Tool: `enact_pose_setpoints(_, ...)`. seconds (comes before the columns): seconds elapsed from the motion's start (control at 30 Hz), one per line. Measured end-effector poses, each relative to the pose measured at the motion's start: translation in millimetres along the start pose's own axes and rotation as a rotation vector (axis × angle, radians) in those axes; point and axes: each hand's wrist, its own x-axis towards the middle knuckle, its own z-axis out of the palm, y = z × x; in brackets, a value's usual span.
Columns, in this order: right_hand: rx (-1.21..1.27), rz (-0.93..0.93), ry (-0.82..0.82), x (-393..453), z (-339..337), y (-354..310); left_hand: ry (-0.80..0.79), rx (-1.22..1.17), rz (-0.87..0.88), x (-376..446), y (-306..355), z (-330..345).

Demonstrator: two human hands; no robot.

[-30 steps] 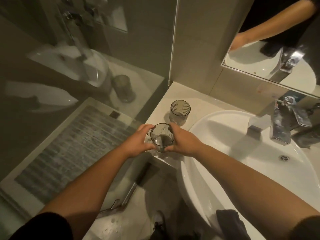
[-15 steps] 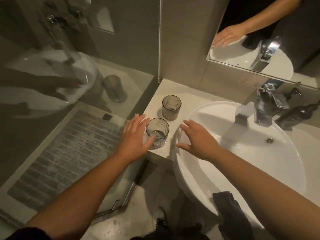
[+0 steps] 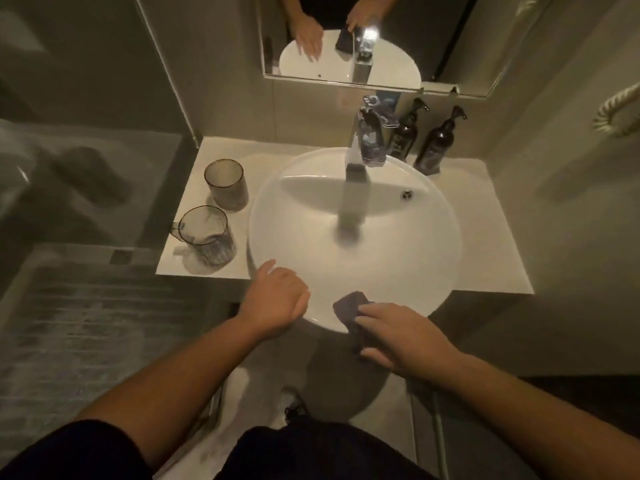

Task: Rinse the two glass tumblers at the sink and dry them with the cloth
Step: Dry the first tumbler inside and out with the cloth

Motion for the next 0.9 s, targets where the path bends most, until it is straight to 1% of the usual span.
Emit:
enact_pose_setpoints(0.1, -0.135, -0.026, -0.014, -12, 31, -4, 0.046, 0.05, 0.027, 0, -2, 3)
enact_pose_setpoints(0.2, -0.122, 0.052, 0.008, -7, 44, -1, 0.024, 0.063, 0.003, 1, 0, 1)
enact_pose_setpoints(0.33, 0.013, 0.084, 0.143, -3, 44, -3, -0.018, 0.107, -0.016, 1, 3, -2)
enact_pose_setpoints(0.43, 0.052, 0.057, 0.179, -4, 37, -1, -0.073, 0.121, -0.062, -2, 10, -9)
enact_pose_setpoints(0.53, 0.123, 0.063, 0.14, -3, 23, 1, -0.088, 0.114, -0.105, -11, 19, -13)
enact_pose_setpoints(0.7, 0.205, 0.116, 0.036, 3, -1, 3, -0.112, 0.126, -0.078, -19, 22, -15)
enact_pose_setpoints(0.83, 0.429, 0.258, -0.012, 15, -25, 11, -0.091, 0.144, -0.047, -19, 15, -10)
enact_pose_setpoints(0.9, 0.568, 0.35, 0.049, 28, -42, 15, -0.088, 0.148, -0.03, -19, 11, -8)
